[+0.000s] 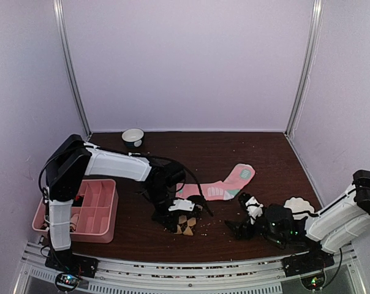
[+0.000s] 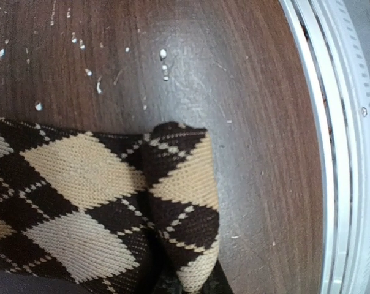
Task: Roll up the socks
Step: Roll the sock.
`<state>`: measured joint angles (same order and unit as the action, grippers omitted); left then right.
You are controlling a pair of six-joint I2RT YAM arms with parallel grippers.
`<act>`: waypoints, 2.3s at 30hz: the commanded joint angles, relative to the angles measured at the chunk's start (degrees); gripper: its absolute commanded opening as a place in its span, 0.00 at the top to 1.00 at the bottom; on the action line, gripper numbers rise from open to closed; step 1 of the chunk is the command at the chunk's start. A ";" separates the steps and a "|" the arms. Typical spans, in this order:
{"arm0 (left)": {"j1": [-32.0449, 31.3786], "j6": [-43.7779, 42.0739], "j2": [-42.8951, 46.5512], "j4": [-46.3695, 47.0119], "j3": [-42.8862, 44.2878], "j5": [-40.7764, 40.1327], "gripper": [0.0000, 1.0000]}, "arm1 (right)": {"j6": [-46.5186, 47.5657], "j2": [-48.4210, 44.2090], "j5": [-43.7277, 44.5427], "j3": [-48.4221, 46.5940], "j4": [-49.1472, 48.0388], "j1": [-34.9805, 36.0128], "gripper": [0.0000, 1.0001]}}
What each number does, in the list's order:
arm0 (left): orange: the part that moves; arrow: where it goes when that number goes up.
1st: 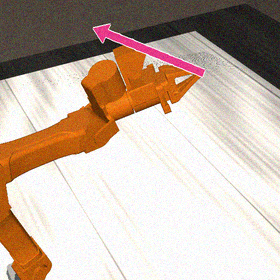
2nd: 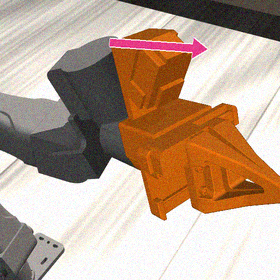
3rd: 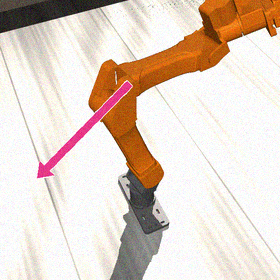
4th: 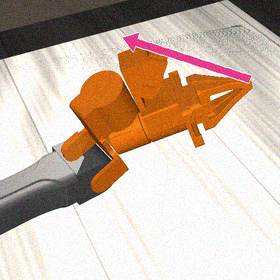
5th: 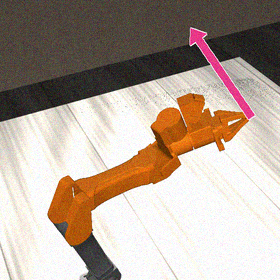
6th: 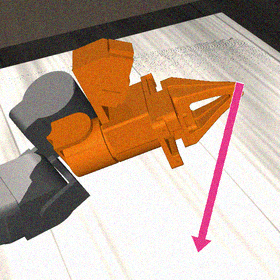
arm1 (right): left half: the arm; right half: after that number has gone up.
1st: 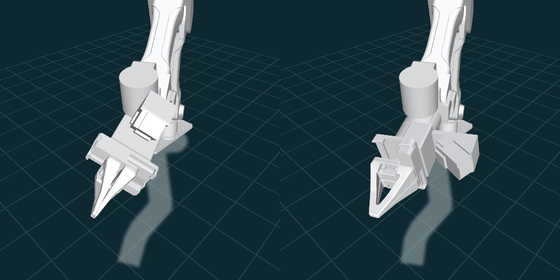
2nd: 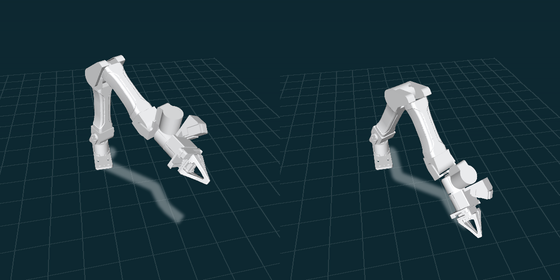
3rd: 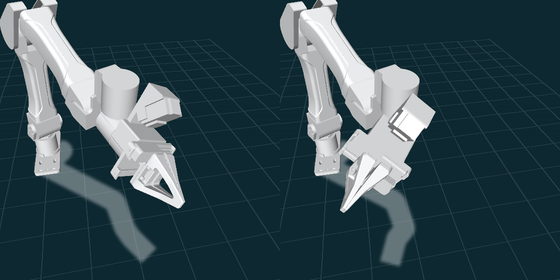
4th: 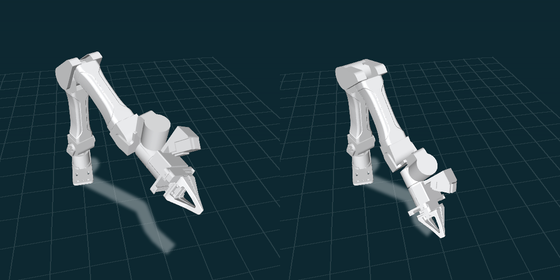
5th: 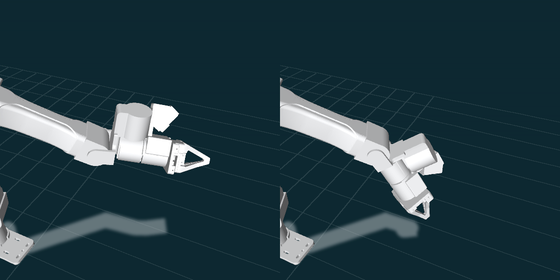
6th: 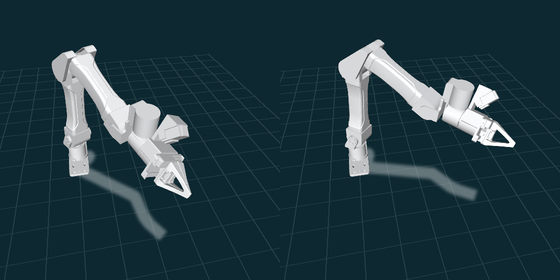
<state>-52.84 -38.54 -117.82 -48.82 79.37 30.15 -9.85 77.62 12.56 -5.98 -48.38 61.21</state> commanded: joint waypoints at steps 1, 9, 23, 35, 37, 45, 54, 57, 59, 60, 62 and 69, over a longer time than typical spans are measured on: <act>1.64 1.61 -6.22 -8.46 4.31 4.40 0.96 | 10.30 2.60 -1.61 -2.74 -0.33 7.05 0.20; 3.77 2.87 -12.94 -15.70 11.17 7.37 0.96 | 22.28 14.18 3.17 -16.40 6.38 18.91 0.34; 3.80 3.59 -15.91 -17.86 14.89 4.93 0.95 | 32.61 27.62 -2.83 -32.11 14.87 14.59 0.57; 4.28 5.26 -14.83 -14.85 14.37 0.71 0.70 | 28.56 30.46 -7.92 -32.37 18.32 11.94 1.00; 4.99 6.79 -12.11 -11.80 12.35 -0.66 0.64 | 26.60 30.40 -8.94 -31.39 17.97 11.62 1.00; 11.08 8.90 3.38 1.08 0.61 3.55 0.41 | 16.42 31.49 -18.41 -27.45 15.87 6.40 1.00; 12.53 10.27 27.64 23.66 -16.56 -9.09 0.02 | 13.38 31.98 -26.37 -27.21 19.58 1.46 1.00; 16.55 8.54 22.69 17.13 -11.96 -9.60 0.02 | 12.76 31.83 -27.28 -26.95 19.59 1.08 1.00; 18.17 10.84 24.79 20.83 -12.66 -12.75 0.02 | 11.99 31.88 -27.91 -26.72 18.97 0.77 1.00; 17.62 10.84 27.80 25.76 -15.54 -15.68 0.02 | 11.54 32.07 -28.35 -26.62 18.55 0.62 1.00; 17.28 11.18 33.83 35.94 -21.88 -17.38 0.02 | 10.86 32.51 -29.20 -26.60 18.26 0.24 1.00; 17.93 5.09 23.08 21.30 -11.62 -5.06 0.04 | 7.96 33.57 -31.97 -26.12 17.06 -1.58 1.00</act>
<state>-34.70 -28.21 -91.31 -24.27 63.86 15.77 1.19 107.20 -17.74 -35.11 -41.25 61.14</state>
